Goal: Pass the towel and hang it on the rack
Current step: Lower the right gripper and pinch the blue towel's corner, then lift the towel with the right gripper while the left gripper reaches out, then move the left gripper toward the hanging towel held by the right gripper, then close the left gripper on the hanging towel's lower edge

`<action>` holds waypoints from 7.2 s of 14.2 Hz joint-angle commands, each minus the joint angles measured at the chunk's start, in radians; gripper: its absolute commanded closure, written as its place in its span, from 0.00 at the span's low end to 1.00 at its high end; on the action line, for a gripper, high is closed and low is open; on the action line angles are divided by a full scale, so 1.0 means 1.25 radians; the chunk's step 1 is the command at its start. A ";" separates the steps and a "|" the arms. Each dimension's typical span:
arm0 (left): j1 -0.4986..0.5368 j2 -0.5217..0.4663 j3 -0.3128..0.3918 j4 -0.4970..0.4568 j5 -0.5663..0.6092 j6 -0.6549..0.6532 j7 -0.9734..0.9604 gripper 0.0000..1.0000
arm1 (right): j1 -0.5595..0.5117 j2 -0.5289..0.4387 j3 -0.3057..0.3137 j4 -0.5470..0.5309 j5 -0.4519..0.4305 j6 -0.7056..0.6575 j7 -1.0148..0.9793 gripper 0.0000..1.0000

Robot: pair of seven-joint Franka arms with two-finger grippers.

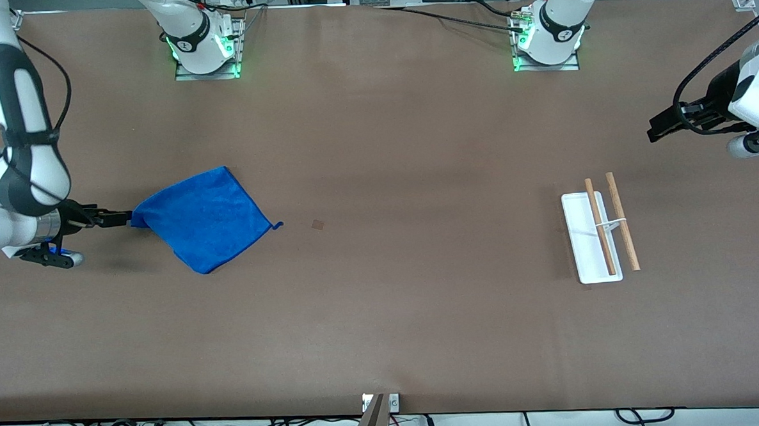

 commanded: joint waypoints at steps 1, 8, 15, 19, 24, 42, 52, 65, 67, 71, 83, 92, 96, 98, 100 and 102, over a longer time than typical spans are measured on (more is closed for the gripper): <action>0.008 0.013 -0.002 0.026 -0.013 -0.013 0.019 0.00 | -0.057 0.059 0.009 0.010 0.109 -0.005 0.006 0.00; 0.008 0.013 -0.003 0.026 -0.011 -0.013 0.019 0.00 | -0.108 0.129 0.009 0.016 0.204 0.017 -0.006 0.00; 0.008 0.013 -0.003 0.026 -0.011 -0.013 0.019 0.00 | -0.123 0.147 0.009 0.016 0.207 0.044 -0.040 0.26; 0.009 0.013 -0.002 0.026 -0.013 -0.013 0.020 0.00 | -0.123 0.149 0.009 0.016 0.207 0.046 -0.043 0.50; 0.009 0.013 -0.001 0.026 -0.013 -0.013 0.020 0.00 | -0.124 0.148 0.014 0.027 0.208 0.027 -0.111 1.00; 0.007 0.034 -0.005 0.026 -0.062 -0.008 0.033 0.00 | 0.381 -0.073 0.171 0.423 0.192 -0.114 0.147 1.00; 0.023 0.195 -0.003 0.022 -0.264 0.026 0.233 0.00 | 0.655 -0.067 0.185 0.461 0.189 0.230 0.436 1.00; 0.001 0.289 -0.016 -0.041 -0.367 0.082 0.677 0.00 | 0.703 -0.063 0.185 0.457 0.191 0.307 0.461 1.00; 0.001 0.314 -0.016 -0.058 -0.448 0.073 0.776 0.00 | 0.703 -0.063 0.185 0.457 0.191 0.307 0.461 1.00; 0.001 0.312 -0.035 -0.186 -0.583 0.203 1.031 0.00 | 0.705 -0.063 0.187 0.457 0.191 0.311 0.462 1.00; -0.001 0.315 -0.231 -0.301 -0.758 0.432 1.260 0.00 | 0.710 -0.064 0.185 0.455 0.182 0.310 0.459 1.00; 0.010 0.298 -0.321 -0.336 -0.785 0.483 1.268 0.00 | 0.712 -0.064 0.185 0.455 0.181 0.310 0.459 1.00; 0.051 0.282 -0.321 -0.384 -0.787 0.474 1.388 0.00 | 0.712 -0.064 0.184 0.454 0.180 0.310 0.458 1.00; 0.073 0.282 -0.321 -0.394 -0.786 0.467 1.430 0.00 | 0.712 -0.064 0.184 0.455 0.180 0.310 0.459 1.00; 0.079 0.278 -0.321 -0.400 -0.787 0.463 1.461 0.00 | 0.712 -0.064 0.184 0.454 0.180 0.310 0.459 1.00; 0.108 0.278 -0.321 -0.406 -0.787 0.422 1.479 0.00 | 0.712 -0.064 0.184 0.454 0.180 0.310 0.459 1.00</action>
